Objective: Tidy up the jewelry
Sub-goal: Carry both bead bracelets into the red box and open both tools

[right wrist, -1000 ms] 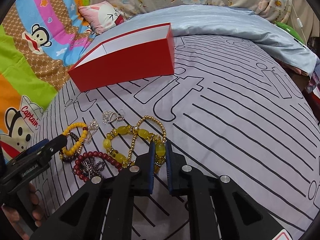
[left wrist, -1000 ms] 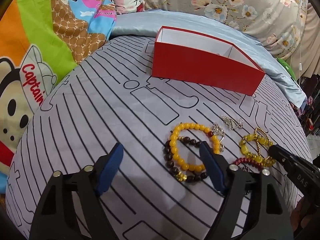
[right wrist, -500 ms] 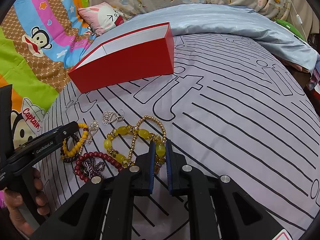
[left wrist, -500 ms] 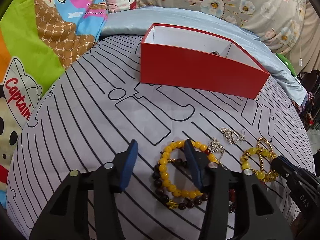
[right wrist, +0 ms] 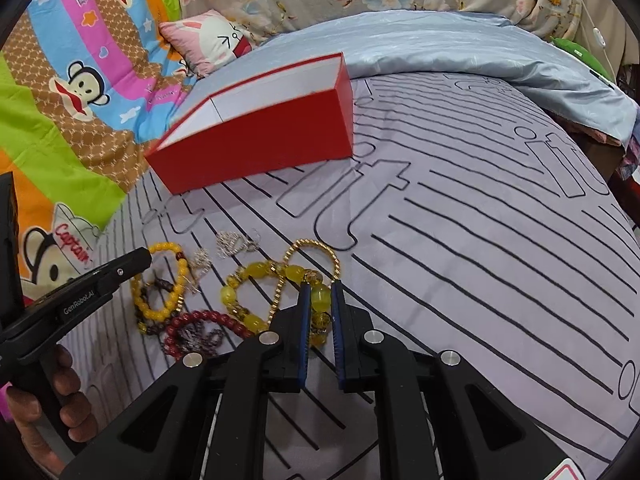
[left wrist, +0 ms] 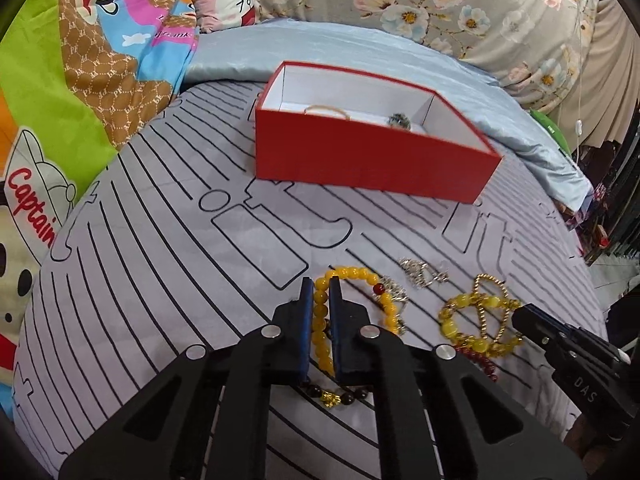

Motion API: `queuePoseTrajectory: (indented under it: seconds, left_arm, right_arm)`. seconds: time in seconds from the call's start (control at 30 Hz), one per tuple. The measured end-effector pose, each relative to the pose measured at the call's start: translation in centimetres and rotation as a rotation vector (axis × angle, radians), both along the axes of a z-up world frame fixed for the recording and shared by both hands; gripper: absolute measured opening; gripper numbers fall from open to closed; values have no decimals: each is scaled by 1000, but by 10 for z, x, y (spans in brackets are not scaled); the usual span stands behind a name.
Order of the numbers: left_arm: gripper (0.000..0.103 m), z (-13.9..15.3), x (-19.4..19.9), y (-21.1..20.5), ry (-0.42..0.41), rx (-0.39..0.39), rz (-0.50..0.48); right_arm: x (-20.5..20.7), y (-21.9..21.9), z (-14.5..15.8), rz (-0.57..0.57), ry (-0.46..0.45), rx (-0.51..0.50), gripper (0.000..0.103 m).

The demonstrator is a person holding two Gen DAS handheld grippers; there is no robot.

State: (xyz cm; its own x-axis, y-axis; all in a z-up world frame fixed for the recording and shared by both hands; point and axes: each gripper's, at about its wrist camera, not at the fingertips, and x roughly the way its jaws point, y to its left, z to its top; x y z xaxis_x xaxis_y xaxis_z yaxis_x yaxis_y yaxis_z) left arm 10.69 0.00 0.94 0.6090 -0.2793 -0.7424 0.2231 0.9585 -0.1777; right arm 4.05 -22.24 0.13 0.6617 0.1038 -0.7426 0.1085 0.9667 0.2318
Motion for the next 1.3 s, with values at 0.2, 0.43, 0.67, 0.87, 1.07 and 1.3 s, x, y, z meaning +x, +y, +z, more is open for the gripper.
queuePoseTrajectory:
  seconds: [0.2, 0.43, 0.67, 0.87, 1.07, 1.3]
  left_arm:
    - [7, 37, -6, 2, -29, -60, -34]
    - [7, 77, -11, 0, -81, -98, -75]
    - [7, 102, 2, -4, -100, -91, -95]
    - [7, 122, 26, -9, -146, -59, -107]
    - [7, 138, 68, -17, -175, -64, -113]
    - [7, 125, 122, -30, -136, -84, -107]
  right_arm:
    - [-2, 2, 35, 23, -60, 0, 9]
    - [-1, -3, 82, 47, -138, 41, 9]
    - [9, -10, 119, 68, -189, 31, 9]
    - [35, -8, 149, 93, -238, -6, 9]
    - [83, -1, 165, 109, -260, -49, 9]
    - [148, 10, 150, 130, -221, -44, 9]
